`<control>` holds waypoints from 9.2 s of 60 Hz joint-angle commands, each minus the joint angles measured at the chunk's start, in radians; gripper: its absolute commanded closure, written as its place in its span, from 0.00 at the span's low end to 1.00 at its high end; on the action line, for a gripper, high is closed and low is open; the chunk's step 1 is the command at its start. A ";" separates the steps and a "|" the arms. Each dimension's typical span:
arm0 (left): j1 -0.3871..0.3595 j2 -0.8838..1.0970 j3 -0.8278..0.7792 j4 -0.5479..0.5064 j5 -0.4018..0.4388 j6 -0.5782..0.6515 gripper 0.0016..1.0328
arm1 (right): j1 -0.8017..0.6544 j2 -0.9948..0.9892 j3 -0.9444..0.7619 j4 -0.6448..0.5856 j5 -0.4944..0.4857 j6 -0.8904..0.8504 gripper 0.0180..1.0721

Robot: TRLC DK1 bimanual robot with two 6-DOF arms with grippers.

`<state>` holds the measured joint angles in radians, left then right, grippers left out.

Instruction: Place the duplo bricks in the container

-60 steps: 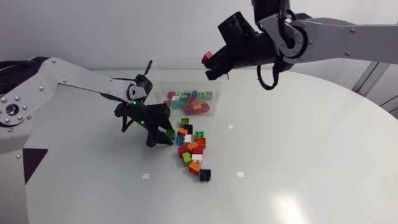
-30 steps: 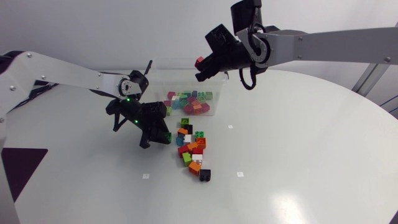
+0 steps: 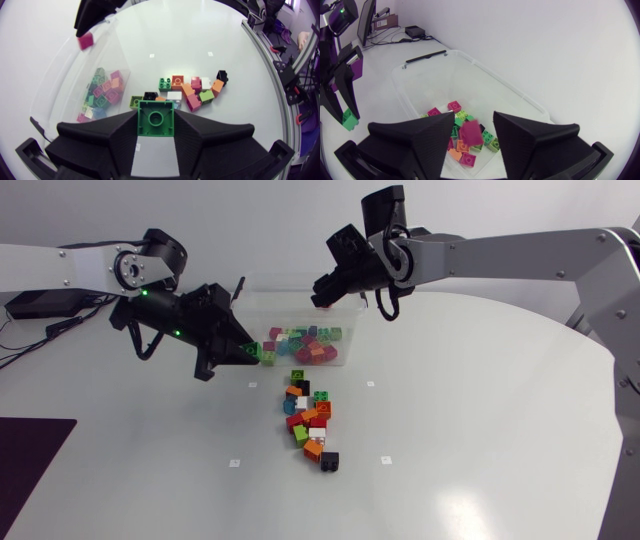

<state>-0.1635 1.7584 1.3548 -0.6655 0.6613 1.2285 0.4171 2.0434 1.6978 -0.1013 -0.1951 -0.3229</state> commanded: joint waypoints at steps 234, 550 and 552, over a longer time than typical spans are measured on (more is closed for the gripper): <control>0.010 0.148 -0.054 0.369 -0.117 -0.279 0.04 | 0.307 -0.356 -0.802 -0.302 -0.119 -0.283 0.19; -0.091 -0.076 -0.013 0.463 -0.361 -0.610 0.77 | -0.054 0.118 0.295 -0.310 -0.013 -0.088 0.13; -0.088 -0.066 0.003 0.489 -0.353 -0.633 0.77 | -0.055 0.107 0.283 -0.308 -0.013 -0.088 0.13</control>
<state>-0.2646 1.6966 1.3037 -0.2142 0.2878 0.6491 0.3660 2.2078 2.0167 -0.3981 -0.2115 -0.4114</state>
